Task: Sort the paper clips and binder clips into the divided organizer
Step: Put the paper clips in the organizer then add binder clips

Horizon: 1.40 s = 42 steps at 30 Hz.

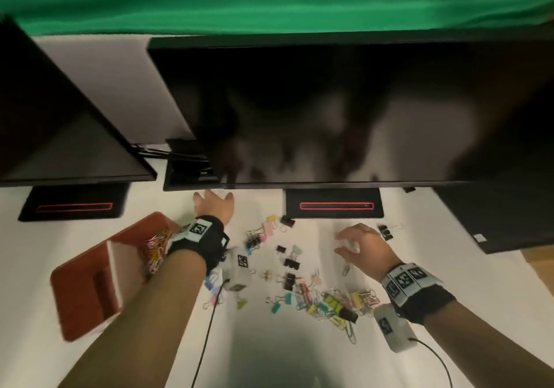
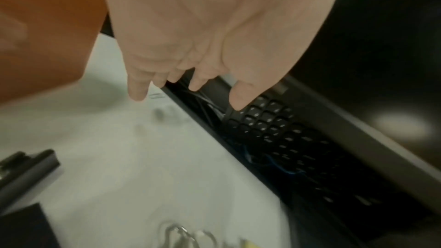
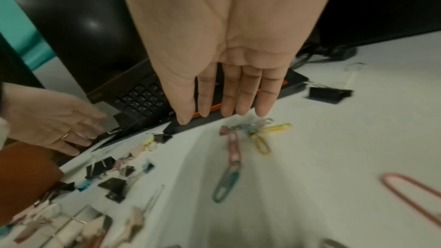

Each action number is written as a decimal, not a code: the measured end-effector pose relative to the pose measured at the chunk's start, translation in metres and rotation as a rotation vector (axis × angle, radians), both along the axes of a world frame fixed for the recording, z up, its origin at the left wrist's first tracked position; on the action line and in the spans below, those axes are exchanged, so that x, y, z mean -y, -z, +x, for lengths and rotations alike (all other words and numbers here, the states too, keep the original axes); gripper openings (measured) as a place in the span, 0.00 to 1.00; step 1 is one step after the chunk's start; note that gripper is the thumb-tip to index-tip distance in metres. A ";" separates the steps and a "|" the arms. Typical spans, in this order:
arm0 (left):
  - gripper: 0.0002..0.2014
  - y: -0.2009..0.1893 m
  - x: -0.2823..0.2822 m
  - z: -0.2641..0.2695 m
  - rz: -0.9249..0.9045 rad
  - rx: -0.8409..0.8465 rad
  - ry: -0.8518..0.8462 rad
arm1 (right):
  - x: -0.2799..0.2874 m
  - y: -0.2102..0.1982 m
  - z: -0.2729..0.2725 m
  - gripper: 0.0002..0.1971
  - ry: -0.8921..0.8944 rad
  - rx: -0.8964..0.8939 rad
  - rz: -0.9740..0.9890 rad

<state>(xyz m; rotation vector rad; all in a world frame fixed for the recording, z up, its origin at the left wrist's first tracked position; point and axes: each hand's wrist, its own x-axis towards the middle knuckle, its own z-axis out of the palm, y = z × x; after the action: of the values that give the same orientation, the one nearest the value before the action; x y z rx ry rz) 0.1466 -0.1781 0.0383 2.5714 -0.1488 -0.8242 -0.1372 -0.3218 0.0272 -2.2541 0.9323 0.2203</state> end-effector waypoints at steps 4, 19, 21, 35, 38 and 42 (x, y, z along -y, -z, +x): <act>0.34 0.021 0.012 0.021 0.151 0.079 -0.017 | 0.010 0.011 -0.015 0.19 -0.026 -0.012 0.027; 0.17 0.046 0.006 -0.008 0.265 0.229 0.267 | 0.006 0.029 -0.016 0.23 -0.055 0.035 0.032; 0.15 0.046 0.005 -0.008 0.254 0.242 0.283 | 0.008 0.029 -0.020 0.23 -0.023 0.031 -0.010; 0.15 0.043 0.007 -0.003 0.139 0.153 0.077 | 0.013 0.035 -0.031 0.06 0.093 -0.023 0.115; 0.14 0.035 0.010 -0.010 0.262 0.128 0.165 | 0.014 0.034 -0.031 0.04 0.044 -0.026 0.102; 0.15 0.020 0.013 -0.027 0.278 0.089 0.360 | 0.014 0.030 -0.038 0.03 -0.006 -0.020 0.072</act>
<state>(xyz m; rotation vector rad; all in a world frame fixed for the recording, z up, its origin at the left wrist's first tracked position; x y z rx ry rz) 0.1200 -0.1910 0.0183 2.8921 -0.5759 -0.9095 -0.1753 -0.3358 -0.0033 -2.1931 0.9138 0.2757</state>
